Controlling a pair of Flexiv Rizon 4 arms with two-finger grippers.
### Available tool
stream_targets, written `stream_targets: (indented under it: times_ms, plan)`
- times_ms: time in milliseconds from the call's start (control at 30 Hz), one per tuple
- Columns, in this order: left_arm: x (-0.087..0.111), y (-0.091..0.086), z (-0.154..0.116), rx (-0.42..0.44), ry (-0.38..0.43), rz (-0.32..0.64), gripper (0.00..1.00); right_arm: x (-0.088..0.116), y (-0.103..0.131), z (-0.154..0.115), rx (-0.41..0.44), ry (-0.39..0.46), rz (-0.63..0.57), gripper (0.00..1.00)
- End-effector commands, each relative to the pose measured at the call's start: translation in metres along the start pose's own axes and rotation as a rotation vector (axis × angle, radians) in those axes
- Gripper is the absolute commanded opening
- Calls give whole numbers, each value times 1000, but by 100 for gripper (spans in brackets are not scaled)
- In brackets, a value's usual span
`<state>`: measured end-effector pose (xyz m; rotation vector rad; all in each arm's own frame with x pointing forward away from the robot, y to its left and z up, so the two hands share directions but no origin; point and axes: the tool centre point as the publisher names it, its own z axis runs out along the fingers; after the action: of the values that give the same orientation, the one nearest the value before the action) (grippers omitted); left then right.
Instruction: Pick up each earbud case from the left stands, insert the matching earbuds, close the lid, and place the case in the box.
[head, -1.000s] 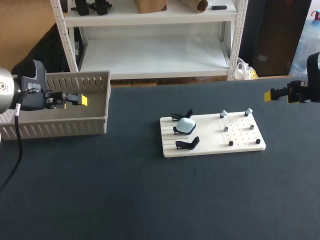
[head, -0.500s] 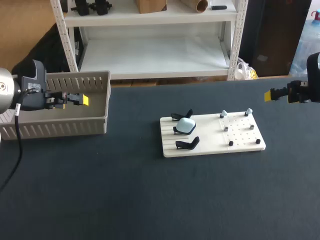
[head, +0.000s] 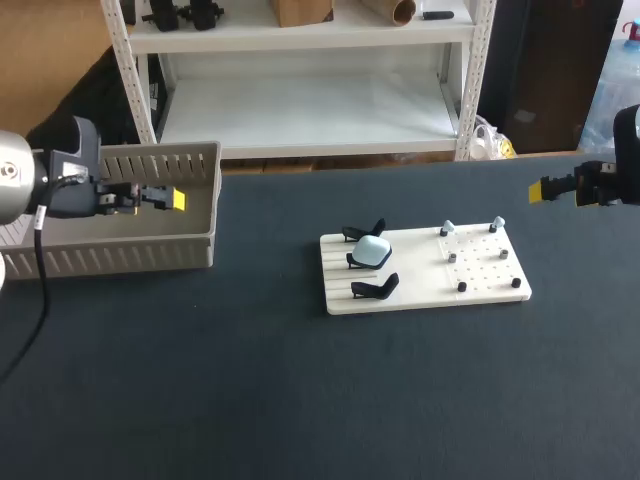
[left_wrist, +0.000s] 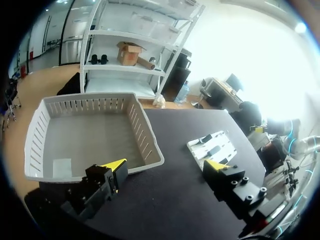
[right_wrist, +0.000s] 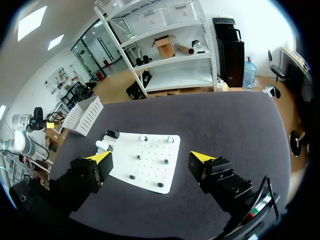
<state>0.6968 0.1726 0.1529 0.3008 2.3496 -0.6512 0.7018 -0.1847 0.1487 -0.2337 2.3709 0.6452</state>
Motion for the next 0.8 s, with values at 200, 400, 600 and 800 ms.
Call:
stream_targets:
  times_ms: [200,400,600,800]
  plan:
    - [-12,-17,6,126,-27,166,100,0,0,0,1,1,-1,100]
    - [-26,-39,9,222,-36,394,100,0,0,0,1,1,-1,100]
    - [-35,-55,16,277,-58,593,100,0,0,0,1,1,-1,100]
    - [-35,-67,29,372,-58,738,100,0,0,0,1,1,-1,100]
